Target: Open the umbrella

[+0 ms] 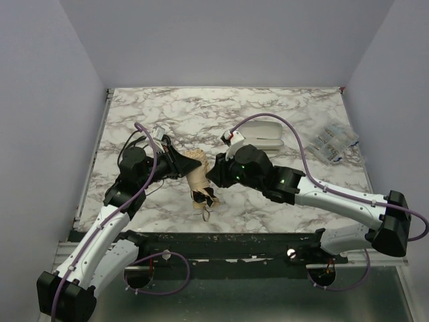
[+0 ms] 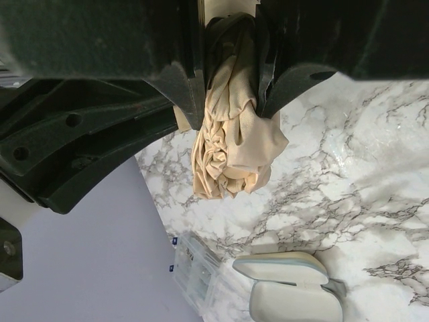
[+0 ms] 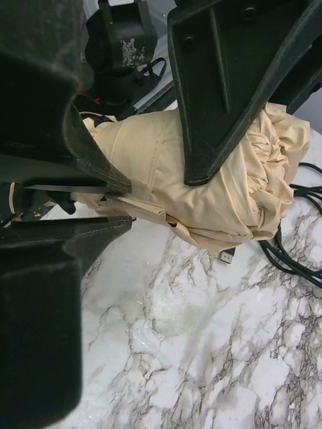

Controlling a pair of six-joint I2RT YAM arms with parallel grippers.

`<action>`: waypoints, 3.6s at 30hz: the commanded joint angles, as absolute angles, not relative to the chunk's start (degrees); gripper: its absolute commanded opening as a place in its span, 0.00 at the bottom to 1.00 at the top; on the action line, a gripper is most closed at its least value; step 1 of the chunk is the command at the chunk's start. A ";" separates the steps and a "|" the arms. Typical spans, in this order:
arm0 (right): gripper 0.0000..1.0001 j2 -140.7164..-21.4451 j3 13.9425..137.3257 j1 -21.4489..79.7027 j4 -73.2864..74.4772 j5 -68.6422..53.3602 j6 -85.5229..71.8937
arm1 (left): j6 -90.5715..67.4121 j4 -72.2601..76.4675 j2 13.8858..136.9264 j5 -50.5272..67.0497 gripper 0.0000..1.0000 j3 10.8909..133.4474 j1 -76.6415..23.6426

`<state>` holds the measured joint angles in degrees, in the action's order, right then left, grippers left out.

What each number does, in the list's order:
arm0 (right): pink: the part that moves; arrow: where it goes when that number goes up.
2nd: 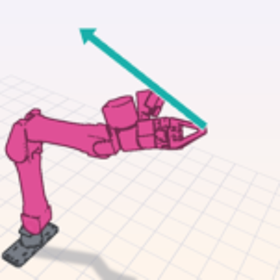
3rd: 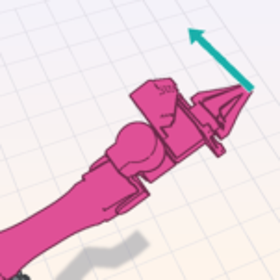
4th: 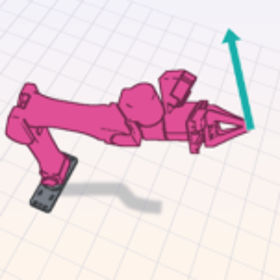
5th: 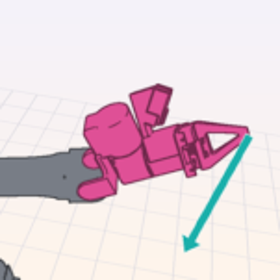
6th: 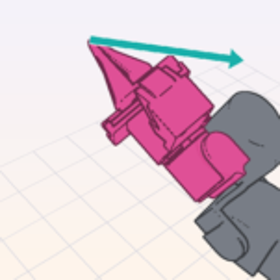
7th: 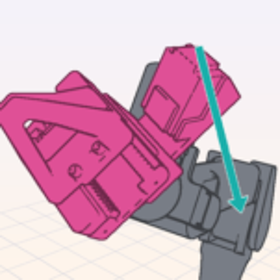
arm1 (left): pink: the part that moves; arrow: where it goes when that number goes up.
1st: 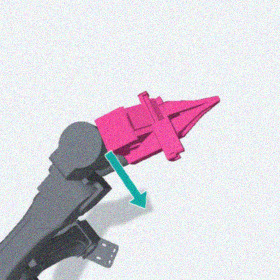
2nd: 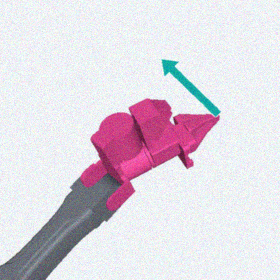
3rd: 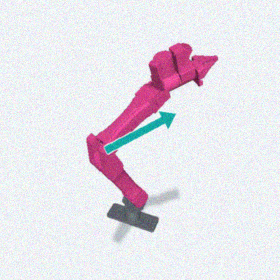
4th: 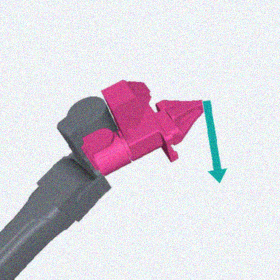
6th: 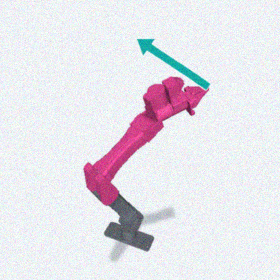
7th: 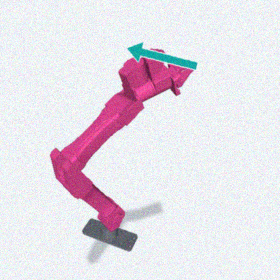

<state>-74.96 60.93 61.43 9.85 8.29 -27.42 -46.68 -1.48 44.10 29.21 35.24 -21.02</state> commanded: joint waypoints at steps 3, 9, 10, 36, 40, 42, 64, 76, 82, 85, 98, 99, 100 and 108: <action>0.19 -76.18 61.70 61.38 10.19 11.20 -26.84 | -46.45 1.66 42.72 30.69 0.00 38.21 -21.19; 0.03 -76.97 61.26 61.37 10.37 11.33 -26.40 | -46.12 2.48 42.54 31.86 0.00 37.97 -21.18; 0.01 -77.12 61.18 61.41 10.37 11.34 -26.40 | -46.09 2.58 42.54 32.13 0.00 37.93 -21.18; 0.01 -79.80 59.39 60.78 9.71 24.37 -22.98 | -46.13 5.96 42.80 39.59 0.00 36.56 -21.23; 0.01 -79.98 59.47 60.25 9.50 24.84 -22.69 | -46.12 5.98 42.82 39.73 0.00 36.50 -21.25; 0.01 -79.98 59.80 60.13 9.62 25.17 -22.72 | -46.14 6.03 42.74 39.66 0.00 36.40 -21.27; 0.88 -66.28 56.20 50.80 5.17 -6.13 -25.10 | -47.16 6.69 44.08 38.16 0.00 37.15 -21.23; 0.90 -70.93 52.78 50.81 -1.12 -15.70 -26.13 | -48.98 5.83 44.01 35.18 0.00 38.54 -21.27; 0.90 -70.27 48.25 50.80 3.21 -12.30 -23.20 | -47.90 4.45 44.27 34.98 0.00 40.02 -21.29; 0.90 -68.71 46.27 50.80 5.86 -7.62 -21.92 | -47.11 3.25 44.34 34.98 0.00 40.89 -21.20; 0.90 -68.99 49.01 50.80 13.46 9.08 -22.71 | -45.70 0.12 43.77 34.28 0.00 43.41 -21.27; 0.90 -68.93 49.52 50.82 13.56 9.55 -22.72 | -45.70 0.11 43.68 34.30 0.00 43.42 -21.27; 0.90 -68.78 49.91 50.80 13.54 9.48 -22.94 | -45.70 0.09 43.60 34.28 0.00 43.42 -21.26; 0.91 -64.23 53.88 50.71 6.71 -6.45 -25.52 | -46.16 0.30 43.07 34.55 0.00 42.89 -21.27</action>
<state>-67.68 51.09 50.61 11.77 2.15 -24.01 -45.69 -2.04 44.77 35.09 40.84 -21.12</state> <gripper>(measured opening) 0.907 0.250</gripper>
